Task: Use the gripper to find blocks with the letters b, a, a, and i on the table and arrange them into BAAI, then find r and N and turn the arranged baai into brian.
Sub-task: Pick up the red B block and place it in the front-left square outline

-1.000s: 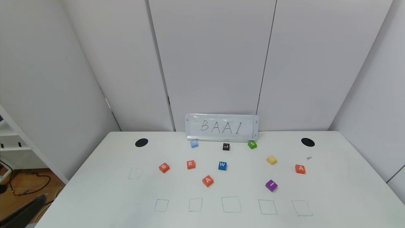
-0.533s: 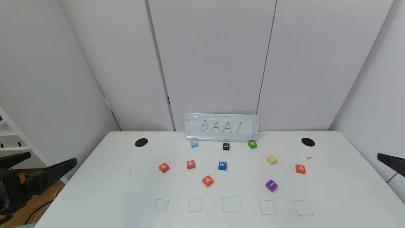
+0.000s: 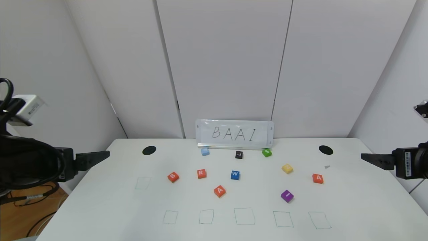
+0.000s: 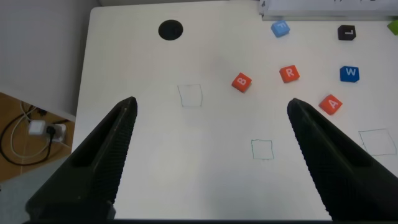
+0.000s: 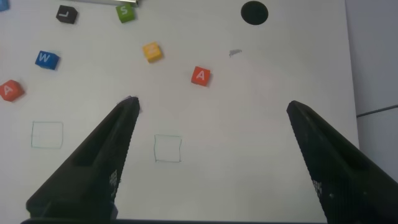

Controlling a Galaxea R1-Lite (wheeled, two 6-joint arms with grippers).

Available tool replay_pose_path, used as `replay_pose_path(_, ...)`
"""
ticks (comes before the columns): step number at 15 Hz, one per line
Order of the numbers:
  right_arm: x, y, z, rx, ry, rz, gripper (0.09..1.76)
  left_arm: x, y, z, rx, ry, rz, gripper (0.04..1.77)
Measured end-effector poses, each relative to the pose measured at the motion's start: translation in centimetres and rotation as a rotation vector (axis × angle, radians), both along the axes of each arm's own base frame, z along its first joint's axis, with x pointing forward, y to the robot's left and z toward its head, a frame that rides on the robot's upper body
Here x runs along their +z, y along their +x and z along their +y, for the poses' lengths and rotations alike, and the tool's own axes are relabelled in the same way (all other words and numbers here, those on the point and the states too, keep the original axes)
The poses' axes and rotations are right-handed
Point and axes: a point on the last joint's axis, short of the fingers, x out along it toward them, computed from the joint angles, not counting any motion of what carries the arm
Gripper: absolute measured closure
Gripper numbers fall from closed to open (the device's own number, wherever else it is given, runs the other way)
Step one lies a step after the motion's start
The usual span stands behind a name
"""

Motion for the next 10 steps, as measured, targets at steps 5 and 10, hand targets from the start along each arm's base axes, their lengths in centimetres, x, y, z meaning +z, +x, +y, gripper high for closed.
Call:
replay_pose_path(5, -1.1, 4.1, 1.1, -0.030, 0.003, 0.061, 0.14, -1.9, 3.8, 0.0, 0.007, 0.004, 0.111, 0.09)
replay_pose_path(10, -3.4, 7.1, 2.0, -0.046, -0.001, 0.143, 0.14, -4.4, 7.0, 0.0, 0.023, 0.015, 0.216, 0.09)
